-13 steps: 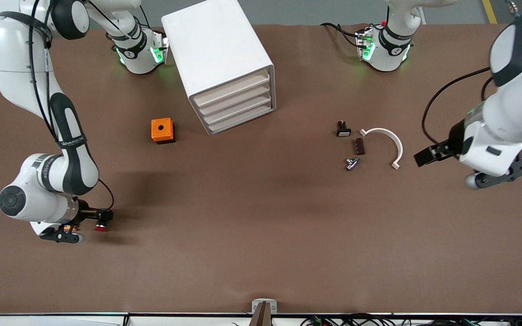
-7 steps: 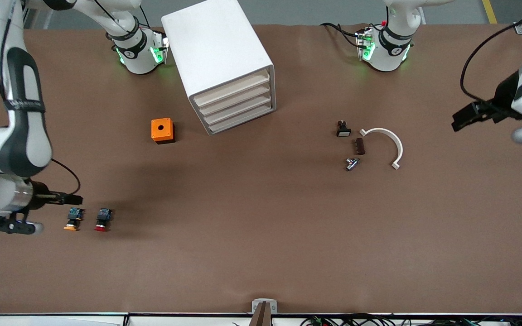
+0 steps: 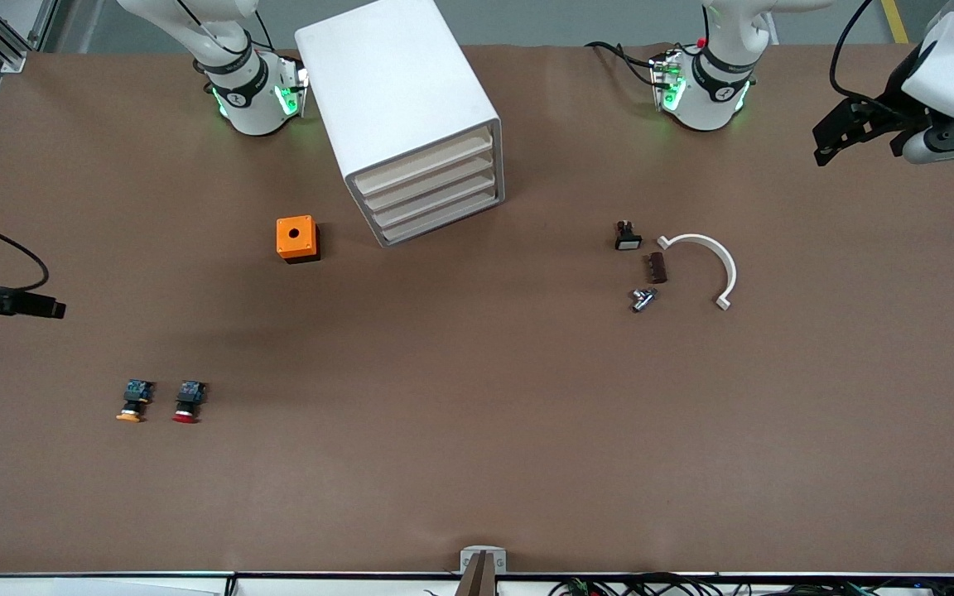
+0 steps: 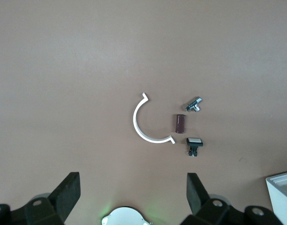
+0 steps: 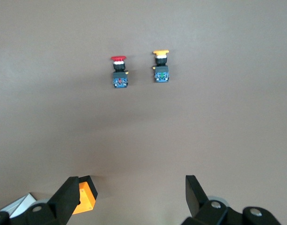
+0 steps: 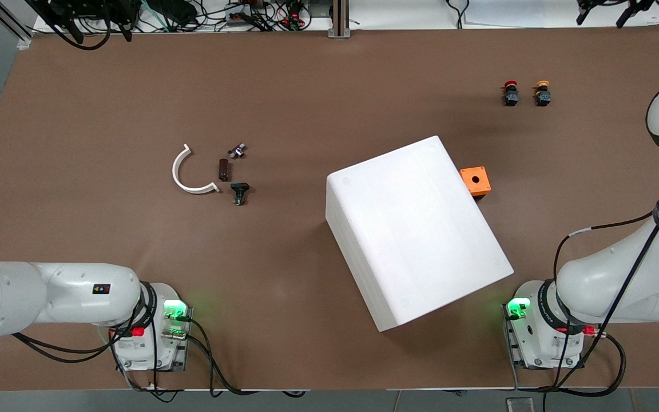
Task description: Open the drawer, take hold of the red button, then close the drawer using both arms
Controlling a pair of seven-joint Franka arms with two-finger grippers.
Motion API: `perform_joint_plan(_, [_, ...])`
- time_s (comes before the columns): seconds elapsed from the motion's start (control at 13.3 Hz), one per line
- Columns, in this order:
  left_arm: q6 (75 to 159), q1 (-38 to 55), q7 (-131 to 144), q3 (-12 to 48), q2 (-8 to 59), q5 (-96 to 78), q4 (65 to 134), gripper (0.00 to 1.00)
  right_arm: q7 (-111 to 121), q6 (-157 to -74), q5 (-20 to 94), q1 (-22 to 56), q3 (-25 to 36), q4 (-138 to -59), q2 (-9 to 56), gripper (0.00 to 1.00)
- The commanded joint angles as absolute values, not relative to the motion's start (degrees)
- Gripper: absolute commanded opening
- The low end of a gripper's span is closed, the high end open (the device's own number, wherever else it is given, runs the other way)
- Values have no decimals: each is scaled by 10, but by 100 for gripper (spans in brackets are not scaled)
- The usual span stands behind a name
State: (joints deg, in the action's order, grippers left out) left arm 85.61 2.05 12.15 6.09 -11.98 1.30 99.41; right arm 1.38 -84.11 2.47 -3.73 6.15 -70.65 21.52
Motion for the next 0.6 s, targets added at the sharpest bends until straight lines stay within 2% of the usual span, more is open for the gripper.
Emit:
perform_joint_plan(0.0, [867, 26, 98, 52, -130, 9, 1005, 100, 18, -810, 27, -47, 54, -657, 205, 100])
perform_joint_plan(0.53, [884, 22, 98, 54, -126, 9, 1010, 100, 12, -762, 55, -48, 51, -662, 154, 100])
